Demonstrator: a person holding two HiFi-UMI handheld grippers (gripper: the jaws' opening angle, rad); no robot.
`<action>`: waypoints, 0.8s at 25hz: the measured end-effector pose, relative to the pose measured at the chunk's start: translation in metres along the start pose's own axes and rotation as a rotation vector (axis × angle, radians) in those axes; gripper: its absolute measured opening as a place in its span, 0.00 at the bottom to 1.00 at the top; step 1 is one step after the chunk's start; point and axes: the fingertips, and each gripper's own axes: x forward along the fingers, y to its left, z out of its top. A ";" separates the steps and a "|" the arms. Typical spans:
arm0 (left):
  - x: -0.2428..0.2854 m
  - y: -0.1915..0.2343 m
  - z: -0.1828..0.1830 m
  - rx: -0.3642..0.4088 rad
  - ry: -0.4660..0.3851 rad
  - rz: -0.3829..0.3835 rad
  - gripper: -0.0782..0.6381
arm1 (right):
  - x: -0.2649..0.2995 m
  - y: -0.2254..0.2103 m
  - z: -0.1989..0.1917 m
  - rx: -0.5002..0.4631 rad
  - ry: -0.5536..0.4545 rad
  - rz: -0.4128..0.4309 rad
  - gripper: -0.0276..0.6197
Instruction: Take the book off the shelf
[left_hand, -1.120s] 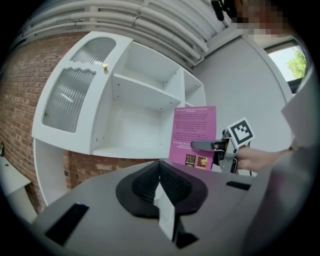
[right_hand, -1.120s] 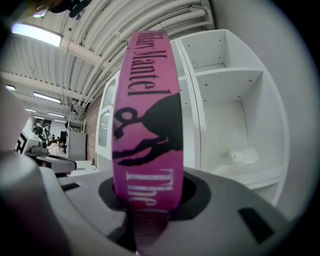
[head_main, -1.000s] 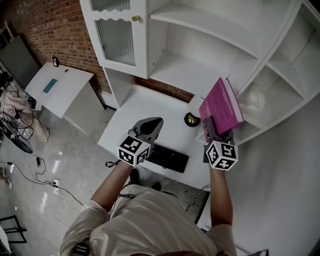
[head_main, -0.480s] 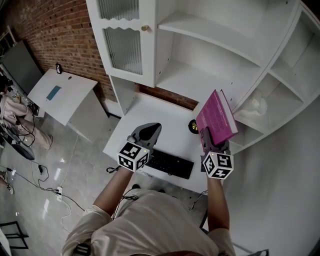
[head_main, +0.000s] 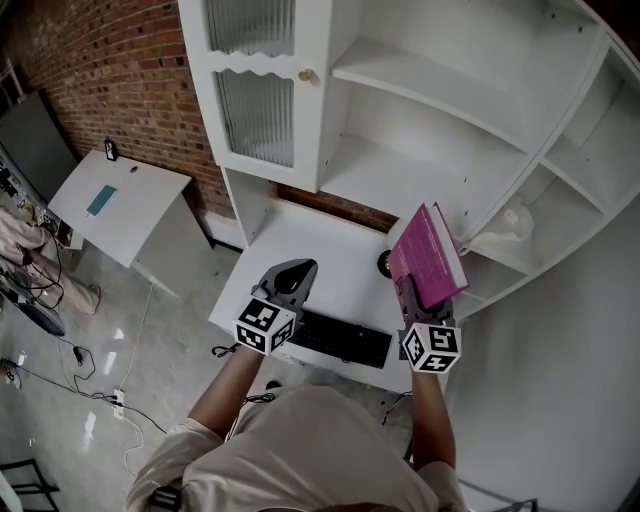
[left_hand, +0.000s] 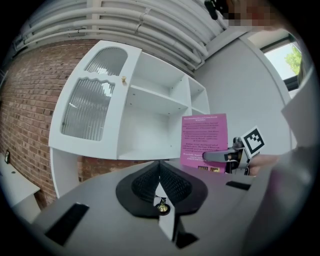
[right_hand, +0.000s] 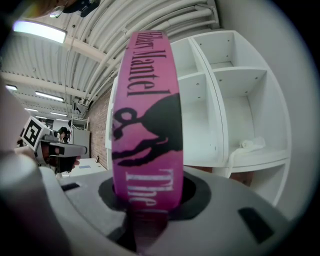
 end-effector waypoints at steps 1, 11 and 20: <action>0.000 0.002 0.000 0.001 0.001 -0.002 0.10 | 0.001 0.002 -0.001 0.004 0.002 0.000 0.26; -0.004 0.013 0.006 -0.006 0.000 -0.015 0.10 | 0.002 0.016 0.003 0.007 -0.003 -0.002 0.26; -0.005 0.017 0.004 -0.020 0.003 -0.026 0.10 | 0.002 0.022 0.004 0.017 -0.001 -0.013 0.26</action>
